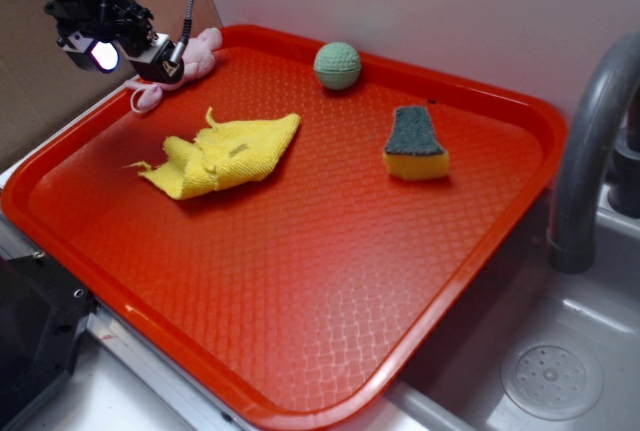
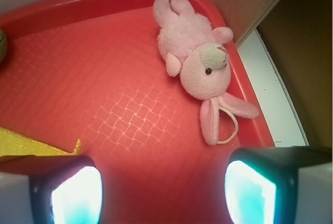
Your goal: Grab the pink bunny.
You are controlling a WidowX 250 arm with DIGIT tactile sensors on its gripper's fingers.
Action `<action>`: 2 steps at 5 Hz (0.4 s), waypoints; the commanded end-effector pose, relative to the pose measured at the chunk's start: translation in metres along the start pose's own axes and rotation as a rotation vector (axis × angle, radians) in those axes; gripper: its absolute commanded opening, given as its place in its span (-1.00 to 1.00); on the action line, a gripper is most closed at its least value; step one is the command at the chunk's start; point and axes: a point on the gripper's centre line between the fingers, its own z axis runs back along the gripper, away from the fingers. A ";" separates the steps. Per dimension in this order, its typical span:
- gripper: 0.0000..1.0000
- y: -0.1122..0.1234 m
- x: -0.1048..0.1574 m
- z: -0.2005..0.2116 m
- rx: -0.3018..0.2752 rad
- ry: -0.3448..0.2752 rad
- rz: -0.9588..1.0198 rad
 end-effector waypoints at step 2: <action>1.00 0.017 0.029 -0.004 0.055 -0.099 0.006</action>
